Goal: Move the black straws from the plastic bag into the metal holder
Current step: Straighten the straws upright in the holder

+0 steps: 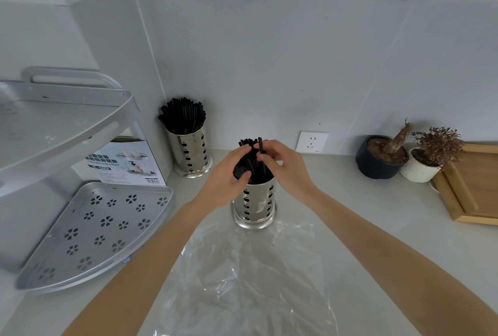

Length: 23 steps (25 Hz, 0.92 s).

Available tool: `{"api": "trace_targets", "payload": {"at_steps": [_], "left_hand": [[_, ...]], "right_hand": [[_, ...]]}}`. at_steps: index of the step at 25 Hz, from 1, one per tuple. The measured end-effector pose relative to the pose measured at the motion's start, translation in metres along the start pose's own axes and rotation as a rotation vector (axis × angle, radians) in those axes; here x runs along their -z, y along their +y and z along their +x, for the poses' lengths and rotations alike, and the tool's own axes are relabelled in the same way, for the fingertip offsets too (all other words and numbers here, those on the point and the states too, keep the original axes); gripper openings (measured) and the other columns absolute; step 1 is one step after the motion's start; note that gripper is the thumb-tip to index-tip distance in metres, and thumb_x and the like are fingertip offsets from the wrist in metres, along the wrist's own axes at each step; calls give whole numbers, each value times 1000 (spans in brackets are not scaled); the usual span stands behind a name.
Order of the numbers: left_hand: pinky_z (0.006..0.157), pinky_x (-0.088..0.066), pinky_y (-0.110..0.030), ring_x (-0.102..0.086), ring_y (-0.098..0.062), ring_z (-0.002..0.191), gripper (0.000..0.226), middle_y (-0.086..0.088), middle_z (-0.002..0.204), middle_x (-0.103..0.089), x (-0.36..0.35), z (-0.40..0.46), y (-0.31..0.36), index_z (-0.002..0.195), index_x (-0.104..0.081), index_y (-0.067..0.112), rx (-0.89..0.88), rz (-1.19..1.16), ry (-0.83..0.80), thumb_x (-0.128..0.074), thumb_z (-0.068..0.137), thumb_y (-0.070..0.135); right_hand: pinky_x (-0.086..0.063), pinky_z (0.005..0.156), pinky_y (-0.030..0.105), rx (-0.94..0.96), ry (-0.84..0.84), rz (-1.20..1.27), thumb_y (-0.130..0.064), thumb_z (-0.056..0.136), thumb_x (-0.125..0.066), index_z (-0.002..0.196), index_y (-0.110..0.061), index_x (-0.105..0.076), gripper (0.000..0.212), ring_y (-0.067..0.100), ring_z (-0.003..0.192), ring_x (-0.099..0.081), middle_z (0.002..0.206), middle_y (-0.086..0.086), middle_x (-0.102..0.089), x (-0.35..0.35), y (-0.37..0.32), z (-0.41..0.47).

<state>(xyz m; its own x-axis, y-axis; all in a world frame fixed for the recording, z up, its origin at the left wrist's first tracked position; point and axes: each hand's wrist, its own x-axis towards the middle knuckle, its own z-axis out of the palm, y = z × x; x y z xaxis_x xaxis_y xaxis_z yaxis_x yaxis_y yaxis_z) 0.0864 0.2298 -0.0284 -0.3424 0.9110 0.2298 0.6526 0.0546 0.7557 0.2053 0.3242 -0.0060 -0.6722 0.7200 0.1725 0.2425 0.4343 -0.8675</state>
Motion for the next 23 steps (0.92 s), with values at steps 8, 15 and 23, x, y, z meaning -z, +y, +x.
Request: {"api": "trace_targets", "payload": {"at_steps": [8, 15, 23], "left_hand": [[110, -32, -32, -41, -16, 127, 49, -6, 141, -42, -7, -1, -2, 131, -42, 8, -15, -15, -19, -54, 84, 4], [113, -18, -26, -25, -20, 139, 69, -8, 149, -29, -9, 1, -4, 139, -28, 10, 17, -11, -30, -54, 76, 22], [114, -8, -25, -1, -11, 143, 107, -2, 156, 5, -14, -2, -12, 143, 11, 18, 188, -112, -34, -70, 74, 24]], "right_hand": [[-47, 82, 18, -86, 38, 181, -15, 88, -55, 103, -22, -62, 18, 10, 88, -62, 88, -11, -64, 4, -5, 12], [-35, 78, -2, -73, -80, -44, -8, 88, -50, 112, -18, -62, 29, 3, 100, -53, 113, -4, -65, 4, 13, 2], [-26, 111, 27, -157, -20, 210, -23, 93, -48, 140, -27, -31, 50, 1, 128, -34, 143, -11, -37, 11, 29, -8]]}}
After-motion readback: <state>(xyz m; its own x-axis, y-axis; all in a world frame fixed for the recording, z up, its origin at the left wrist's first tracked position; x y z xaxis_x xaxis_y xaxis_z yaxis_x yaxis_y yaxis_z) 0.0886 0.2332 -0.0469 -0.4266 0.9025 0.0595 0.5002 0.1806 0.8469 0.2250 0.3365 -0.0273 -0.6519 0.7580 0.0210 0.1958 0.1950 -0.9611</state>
